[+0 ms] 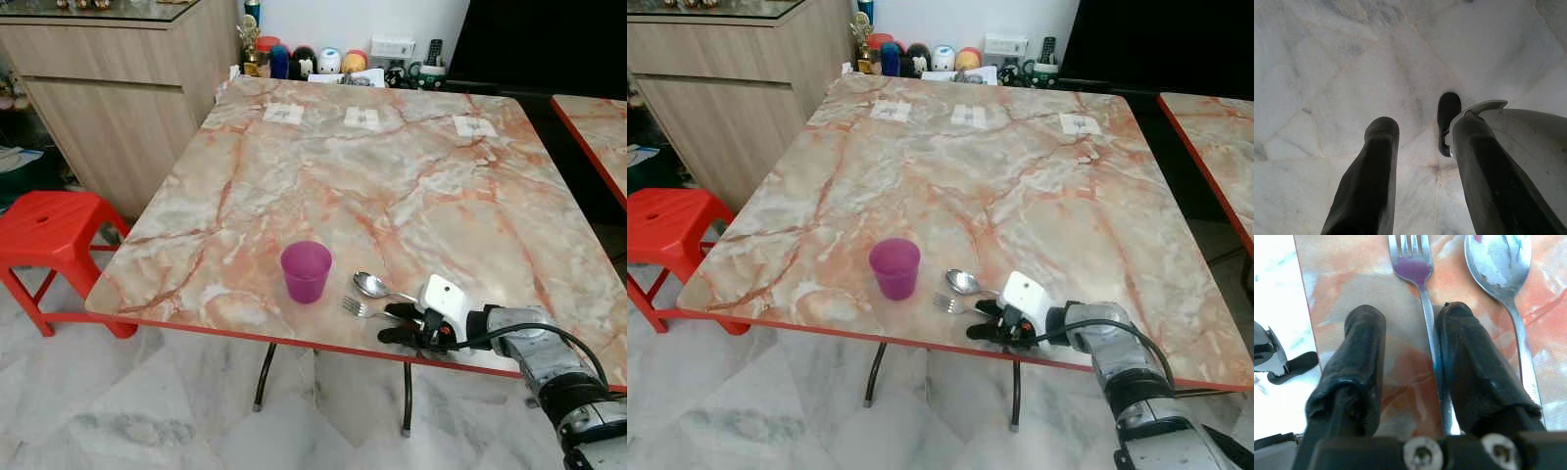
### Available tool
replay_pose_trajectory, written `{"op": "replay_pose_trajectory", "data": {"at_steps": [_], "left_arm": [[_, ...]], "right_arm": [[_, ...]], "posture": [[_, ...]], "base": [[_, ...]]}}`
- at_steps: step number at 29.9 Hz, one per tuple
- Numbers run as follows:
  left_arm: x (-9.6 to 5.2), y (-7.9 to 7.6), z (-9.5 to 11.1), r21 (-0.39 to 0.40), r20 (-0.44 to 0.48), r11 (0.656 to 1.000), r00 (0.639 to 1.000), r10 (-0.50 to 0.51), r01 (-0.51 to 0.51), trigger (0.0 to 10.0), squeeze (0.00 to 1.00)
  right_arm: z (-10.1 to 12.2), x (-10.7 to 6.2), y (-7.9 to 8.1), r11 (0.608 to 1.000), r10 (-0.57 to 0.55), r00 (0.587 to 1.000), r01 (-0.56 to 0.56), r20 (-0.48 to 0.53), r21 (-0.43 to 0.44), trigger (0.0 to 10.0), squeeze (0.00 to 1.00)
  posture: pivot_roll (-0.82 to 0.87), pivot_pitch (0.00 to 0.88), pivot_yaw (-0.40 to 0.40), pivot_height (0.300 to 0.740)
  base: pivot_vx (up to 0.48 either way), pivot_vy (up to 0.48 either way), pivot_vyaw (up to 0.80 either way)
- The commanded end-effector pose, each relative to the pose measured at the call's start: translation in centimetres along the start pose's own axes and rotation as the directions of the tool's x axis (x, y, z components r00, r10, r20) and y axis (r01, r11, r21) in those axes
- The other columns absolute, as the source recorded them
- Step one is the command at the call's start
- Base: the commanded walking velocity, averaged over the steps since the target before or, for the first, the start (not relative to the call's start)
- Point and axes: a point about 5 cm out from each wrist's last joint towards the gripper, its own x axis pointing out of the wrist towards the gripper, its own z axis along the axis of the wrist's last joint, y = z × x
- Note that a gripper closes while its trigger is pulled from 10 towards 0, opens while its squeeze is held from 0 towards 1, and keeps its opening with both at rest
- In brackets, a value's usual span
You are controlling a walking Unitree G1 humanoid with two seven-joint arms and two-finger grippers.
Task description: Setting the table
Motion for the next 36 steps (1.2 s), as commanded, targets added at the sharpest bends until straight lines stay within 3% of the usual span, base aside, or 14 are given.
{"op": "replay_pose_trajectory", "data": {"at_steps": [1, 21, 36], "left_arm": [[-0.3, 0.1, -1.1, -0.003, -0.046, 1.0, 0.999, 0.002, -0.003, 10.0, 0.0], [-0.2, -0.1, -1.0, -0.006, -0.048, 1.0, 0.999, 0.003, -0.004, 10.0, 0.0], [-0.2, -0.1, -1.1, -0.007, -0.055, 1.0, 0.998, 0.004, -0.004, 10.0, 0.0]], "right_arm": [[-1.3, 0.3, 0.7, 0.999, 0.023, 0.998, -0.022, -0.063, 0.025, 0.0, 0.0], [-1.6, 1.2, 1.4, 0.999, 0.036, 0.996, -0.035, -0.076, 0.015, 0.0, 0.0], [-1.7, 0.9, 2.0, 0.999, 0.017, 1.0, -0.018, 0.026, 0.03, 0.0, 0.0]], "posture": [[0.13, 0.181, -0.025, 0.74], [0.13, 0.187, -0.029, 0.74], [0.12, 0.187, -0.033, 0.74]], "base": [[0.0, 0.0, 0.0], [0.0, 0.0, 0.0], [0.0, 0.0, 0.0]]}}
